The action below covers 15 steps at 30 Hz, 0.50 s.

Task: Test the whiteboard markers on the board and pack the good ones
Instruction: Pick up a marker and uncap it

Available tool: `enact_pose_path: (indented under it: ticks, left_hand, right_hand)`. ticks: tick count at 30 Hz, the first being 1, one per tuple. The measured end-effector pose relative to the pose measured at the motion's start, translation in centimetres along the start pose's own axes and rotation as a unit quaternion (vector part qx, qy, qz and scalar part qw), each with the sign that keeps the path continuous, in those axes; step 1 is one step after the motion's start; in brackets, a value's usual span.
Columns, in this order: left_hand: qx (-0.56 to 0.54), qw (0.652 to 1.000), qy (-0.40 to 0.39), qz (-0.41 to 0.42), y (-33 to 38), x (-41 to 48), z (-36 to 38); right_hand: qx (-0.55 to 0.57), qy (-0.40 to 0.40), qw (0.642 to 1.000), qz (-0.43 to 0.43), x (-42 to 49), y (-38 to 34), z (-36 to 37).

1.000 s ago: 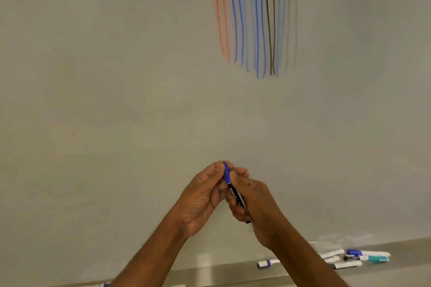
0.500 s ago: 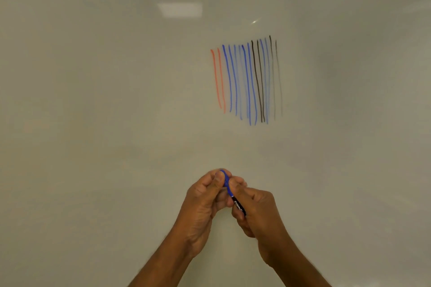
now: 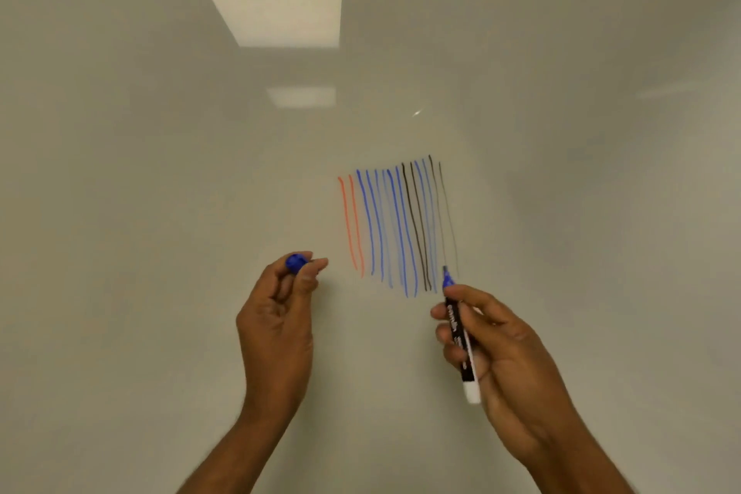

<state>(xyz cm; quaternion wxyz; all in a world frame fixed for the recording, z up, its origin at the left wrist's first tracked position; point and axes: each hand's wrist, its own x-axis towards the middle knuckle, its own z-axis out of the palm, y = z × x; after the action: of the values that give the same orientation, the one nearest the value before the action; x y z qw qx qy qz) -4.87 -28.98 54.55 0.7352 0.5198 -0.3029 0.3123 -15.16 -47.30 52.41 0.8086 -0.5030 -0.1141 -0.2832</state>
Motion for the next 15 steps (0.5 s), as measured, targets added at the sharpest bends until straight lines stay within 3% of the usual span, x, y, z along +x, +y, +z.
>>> enact_pose_path:
  ticks: [3, 5, 8, 11, 15]
  left_hand:
    - [0.08, 0.992, -0.015, 0.097, -0.5, 1.9, 0.6]
    - [0.124, 0.982, -0.024, 0.138, -1.4, 3.4, 1.0]
    - [0.176, 0.966, -0.035, 0.185, -2.8, 5.4, 1.4]
    - [0.225, 0.95, -0.043, 0.214, -4.1, 6.8, 1.5]
    - [0.289, 0.925, -0.046, 0.245, -6.0, 7.9, 1.4]
  right_hand:
    - [0.157, -0.036, 0.987, 0.009, 1.7, -1.9, -0.6]
    - [0.152, -0.031, 0.988, -0.017, 2.7, -2.6, -0.8]
    - [0.023, 0.027, 0.994, -0.101, 3.8, -3.2, -0.4]
    - [-0.133, 0.099, 0.964, -0.208, 5.0, -3.5, -0.2]
    - [-0.207, 0.15, 0.924, -0.283, 6.7, -4.4, 0.5]
